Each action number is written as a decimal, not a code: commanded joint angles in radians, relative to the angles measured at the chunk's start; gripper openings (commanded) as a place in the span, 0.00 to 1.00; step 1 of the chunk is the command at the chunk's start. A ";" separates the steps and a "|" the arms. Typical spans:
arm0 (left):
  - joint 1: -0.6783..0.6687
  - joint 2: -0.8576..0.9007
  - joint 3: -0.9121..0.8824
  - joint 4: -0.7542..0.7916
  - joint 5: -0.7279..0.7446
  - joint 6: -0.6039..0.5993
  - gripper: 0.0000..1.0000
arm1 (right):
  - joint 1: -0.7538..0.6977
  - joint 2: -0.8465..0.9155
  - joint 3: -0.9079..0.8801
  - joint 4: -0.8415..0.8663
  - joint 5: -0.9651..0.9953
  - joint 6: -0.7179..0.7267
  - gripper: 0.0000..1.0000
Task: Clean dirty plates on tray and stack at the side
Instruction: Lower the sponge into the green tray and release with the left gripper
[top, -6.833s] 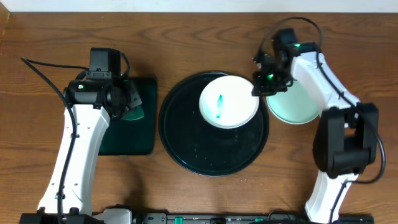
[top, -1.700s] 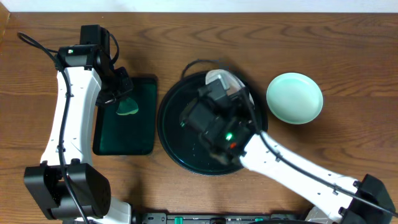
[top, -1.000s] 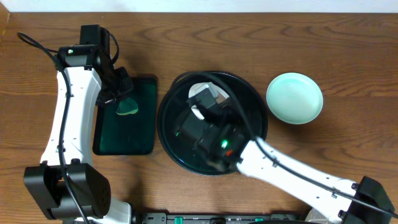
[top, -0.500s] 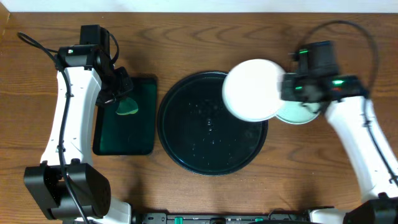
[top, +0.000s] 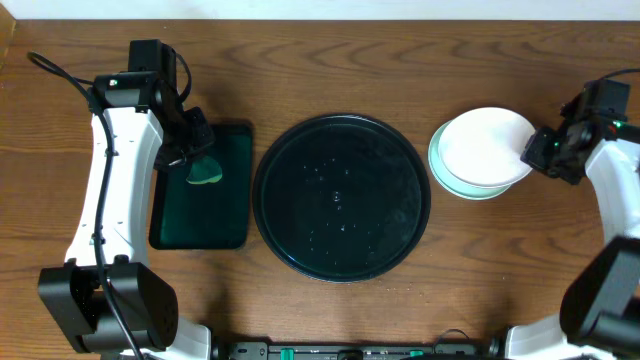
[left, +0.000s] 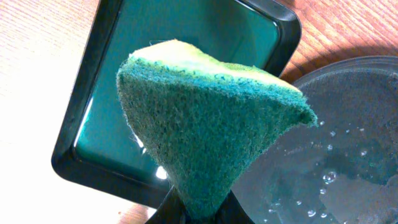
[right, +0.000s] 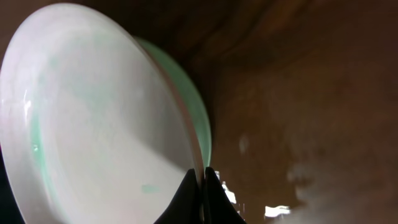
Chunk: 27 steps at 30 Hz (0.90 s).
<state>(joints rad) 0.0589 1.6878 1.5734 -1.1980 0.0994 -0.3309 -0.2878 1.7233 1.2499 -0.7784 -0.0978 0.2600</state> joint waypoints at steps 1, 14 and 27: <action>0.005 -0.005 -0.002 -0.001 0.002 0.024 0.08 | -0.005 0.056 -0.003 0.043 -0.029 0.015 0.01; 0.005 -0.005 -0.002 -0.007 0.001 0.052 0.07 | 0.089 0.098 0.002 0.097 -0.074 -0.007 0.29; 0.005 -0.002 -0.111 0.029 -0.046 0.253 0.07 | 0.142 -0.090 0.100 -0.046 -0.121 -0.075 0.69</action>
<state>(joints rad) 0.0589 1.6878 1.5162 -1.1923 0.0948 -0.1432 -0.1528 1.7119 1.3186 -0.8120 -0.1982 0.2085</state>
